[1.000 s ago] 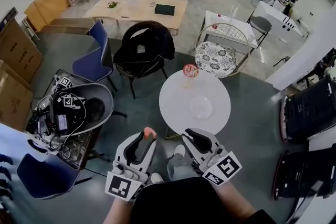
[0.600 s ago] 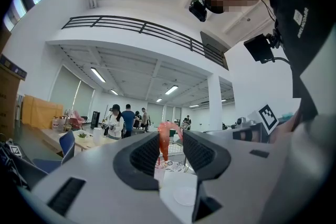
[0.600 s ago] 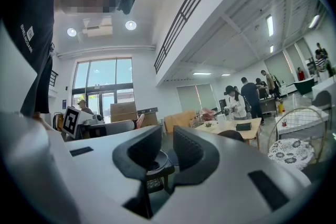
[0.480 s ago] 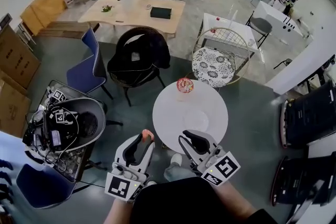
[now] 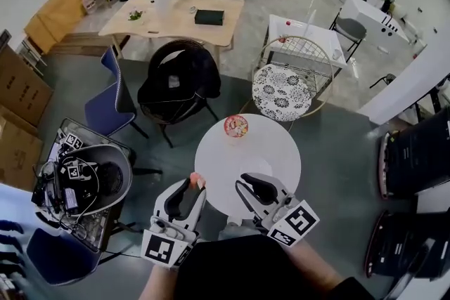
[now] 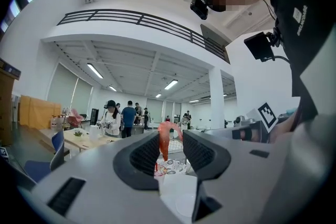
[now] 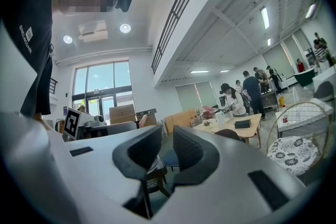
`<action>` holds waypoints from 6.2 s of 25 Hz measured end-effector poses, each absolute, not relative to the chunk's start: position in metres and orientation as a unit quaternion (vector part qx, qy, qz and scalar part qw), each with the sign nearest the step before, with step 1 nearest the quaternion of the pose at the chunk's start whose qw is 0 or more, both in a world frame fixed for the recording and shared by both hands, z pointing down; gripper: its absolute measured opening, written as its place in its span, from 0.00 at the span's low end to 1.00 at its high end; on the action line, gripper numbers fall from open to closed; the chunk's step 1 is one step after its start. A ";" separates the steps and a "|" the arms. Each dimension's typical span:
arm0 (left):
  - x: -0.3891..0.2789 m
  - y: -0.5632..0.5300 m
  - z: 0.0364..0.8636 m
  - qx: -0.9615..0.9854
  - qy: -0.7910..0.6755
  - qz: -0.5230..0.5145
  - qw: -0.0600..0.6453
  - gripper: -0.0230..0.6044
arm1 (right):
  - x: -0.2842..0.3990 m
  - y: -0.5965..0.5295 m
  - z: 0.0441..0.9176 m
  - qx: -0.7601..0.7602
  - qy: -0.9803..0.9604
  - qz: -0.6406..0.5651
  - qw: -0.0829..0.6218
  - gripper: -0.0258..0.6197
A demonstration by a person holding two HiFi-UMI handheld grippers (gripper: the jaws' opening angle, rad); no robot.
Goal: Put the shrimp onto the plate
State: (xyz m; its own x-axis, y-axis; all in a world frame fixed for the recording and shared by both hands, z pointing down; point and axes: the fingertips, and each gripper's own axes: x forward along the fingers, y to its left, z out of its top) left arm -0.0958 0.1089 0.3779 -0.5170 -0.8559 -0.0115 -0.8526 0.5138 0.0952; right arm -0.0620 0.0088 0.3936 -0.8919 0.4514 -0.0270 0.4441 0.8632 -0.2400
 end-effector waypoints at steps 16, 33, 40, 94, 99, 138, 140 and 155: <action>-0.120 0.042 0.398 0.543 -0.838 -0.028 0.055 0.26 | -0.078 -0.039 0.412 -0.190 -0.970 0.147 0.044 0.16; -0.150 -0.031 0.460 0.669 -0.728 0.026 0.150 0.26 | -0.091 -0.093 0.438 -0.030 -0.981 0.176 0.077 0.16; -0.140 -0.068 0.498 0.717 -0.674 0.057 0.168 0.26 | -0.065 -0.112 0.446 0.039 -0.979 0.175 0.097 0.16; -0.096 -0.085 0.784 0.725 -0.481 0.347 0.350 0.26 | 0.074 -0.094 0.495 0.318 -0.899 0.257 0.154 0.16; -0.096 -0.082 0.789 0.727 -0.470 0.356 0.352 0.26 | 0.072 -0.093 0.496 0.313 -0.900 0.261 0.153 0.16; -0.126 -0.063 0.488 0.743 -0.629 0.083 0.210 0.05 | -0.040 -0.097 0.450 0.109 -0.964 0.210 0.121 0.16; -0.130 -0.057 0.479 0.736 -0.638 0.066 0.215 0.05 | -0.050 -0.094 0.447 0.088 -0.968 0.205 0.117 0.16; -0.134 0.005 0.414 0.672 -0.716 -0.028 0.188 0.05 | -0.100 -0.059 0.426 -0.054 -0.981 0.170 0.074 0.14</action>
